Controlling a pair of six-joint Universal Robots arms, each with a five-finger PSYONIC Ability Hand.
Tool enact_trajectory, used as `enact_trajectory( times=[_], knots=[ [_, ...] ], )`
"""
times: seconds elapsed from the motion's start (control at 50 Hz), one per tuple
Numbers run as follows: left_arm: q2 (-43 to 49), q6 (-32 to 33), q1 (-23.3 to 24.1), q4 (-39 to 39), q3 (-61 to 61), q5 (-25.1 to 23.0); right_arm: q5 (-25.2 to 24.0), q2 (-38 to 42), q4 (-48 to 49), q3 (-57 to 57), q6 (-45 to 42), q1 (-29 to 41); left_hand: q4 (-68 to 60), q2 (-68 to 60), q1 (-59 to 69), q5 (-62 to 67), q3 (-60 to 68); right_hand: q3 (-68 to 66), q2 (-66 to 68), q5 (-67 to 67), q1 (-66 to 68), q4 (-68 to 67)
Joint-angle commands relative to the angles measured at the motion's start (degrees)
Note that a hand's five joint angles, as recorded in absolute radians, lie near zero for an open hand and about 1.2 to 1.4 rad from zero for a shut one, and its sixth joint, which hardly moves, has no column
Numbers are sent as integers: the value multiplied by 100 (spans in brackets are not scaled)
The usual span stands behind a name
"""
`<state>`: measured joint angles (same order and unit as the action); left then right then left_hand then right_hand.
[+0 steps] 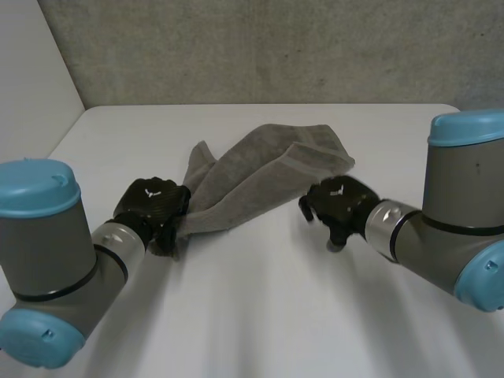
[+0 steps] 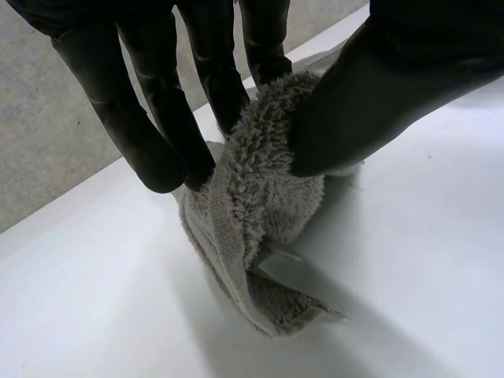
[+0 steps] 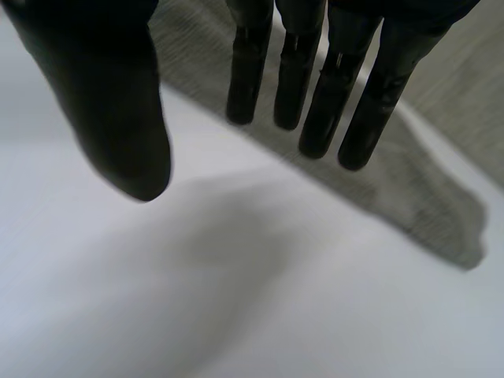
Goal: Fold the towel.
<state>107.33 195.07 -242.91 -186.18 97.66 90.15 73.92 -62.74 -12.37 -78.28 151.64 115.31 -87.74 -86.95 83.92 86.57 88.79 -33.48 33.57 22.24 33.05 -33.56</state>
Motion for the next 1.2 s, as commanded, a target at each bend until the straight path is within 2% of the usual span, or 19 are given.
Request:
enact_trajectory(
  times=[0.02, 0.2, 0.38, 0.58, 0.66, 0.72, 0.78, 0.82, 0.84, 0.86, 0.9, 0.96, 1.0, 1.14, 1.18, 1.2],
  knots=[
    [-362, 57, 77, -33, 324, 3, -97, -195, 490, 164, 691, 26, 774, 695, -392, -1657, -879, 842, -851, -718, -799, 850],
    [-932, 66, 209, -15, 745, -15, -264, -81, 498, 498, 762, 35, 774, 695, -392, -1657, -879, 994, -1003, -870, -951, 1002],
    [-1828, 75, 358, -6, 1219, -173, -1299, 612, 437, 1288, 1095, 149, 774, 695, -392, -1657, -879, 859, -868, -735, -816, 868],
    [-2700, 75, 455, -6, 1633, -261, -2057, 1440, 182, 2107, 1536, 308, 774, 695, -392, -1657, -879, 859, -868, -735, -816, 868],
    [-2875, 75, 464, 3, 1695, -261, -2477, 1869, -168, 2457, 1562, 439, 774, 695, -392, -1657, -879, 809, -818, -685, -766, 818],
    [-2972, 75, 455, 3, 1704, -261, -2601, 2176, -572, 2694, 1562, 562, 774, 695, -392, -1657, -879, 658, -667, -534, -615, 667],
    [-2990, 75, 437, 3, 1695, -261, -2602, 2327, -767, 2810, 1527, 615, 774, 695, -392, -1657, -879, 422, -431, -298, -379, 430],
    [-2998, 83, 385, 3, 1677, -261, -2567, 2503, -969, 3002, 1492, 642, 774, 695, -392, -1657, -879, -1015, 1006, 1139, 1058, -1007],
    [-2998, 83, 385, 3, 1677, -261, -2567, 2503, -969, 3003, 1492, 642, 774, 695, -392, -1657, -879, -1025, 1016, 1149, 1068, -1016],
    [-2990, 83, 359, -6, 1660, -261, -2506, 2521, -969, 3055, 1500, 642, 774, 695, -392, -1657, -879, -1974, 1965, 2098, 2017, -1965],
    [-2972, 83, 192, -6, 1634, -261, -2260, 2468, -908, 3143, 1500, 633, 774, 695, -392, -1657, -879, -3022, 3013, 3146, 3065, -3013],
    [-2946, 110, 51, -6, 1625, -270, -2118, 2424, -829, 3170, 1500, 633, 774, 695, -392, -1657, -879, -3245, 3236, 3369, 3288, -3237],
    [-2919, 232, -255, -15, 1633, -375, -1934, 2232, -610, 3135, 1535, 642, 774, 695, -392, -1657, -879, -3397, 3387, 3520, 3440, -3388],
    [-2902, 373, -450, -15, 1669, -639, -1986, 2064, -460, 2916, 1527, 650, 774, 695, -392, -1657, -879, -3430, 3421, 3554, 3473, -3421],
    [-2902, 373, -450, -15, 1677, -639, -2022, 2064, -460, 2854, 1518, 659, 774, 695, -392, -1657, -879, -3817, 3808, 3941, 3860, -3808],
    [-2910, 382, -450, -24, 1677, -639, -2056, 2064, -460, 2793, 1509, 659, 774, 695, -392, -1657, -879, -4517, 4507, 4640, 4560, -4508]
  ],
)
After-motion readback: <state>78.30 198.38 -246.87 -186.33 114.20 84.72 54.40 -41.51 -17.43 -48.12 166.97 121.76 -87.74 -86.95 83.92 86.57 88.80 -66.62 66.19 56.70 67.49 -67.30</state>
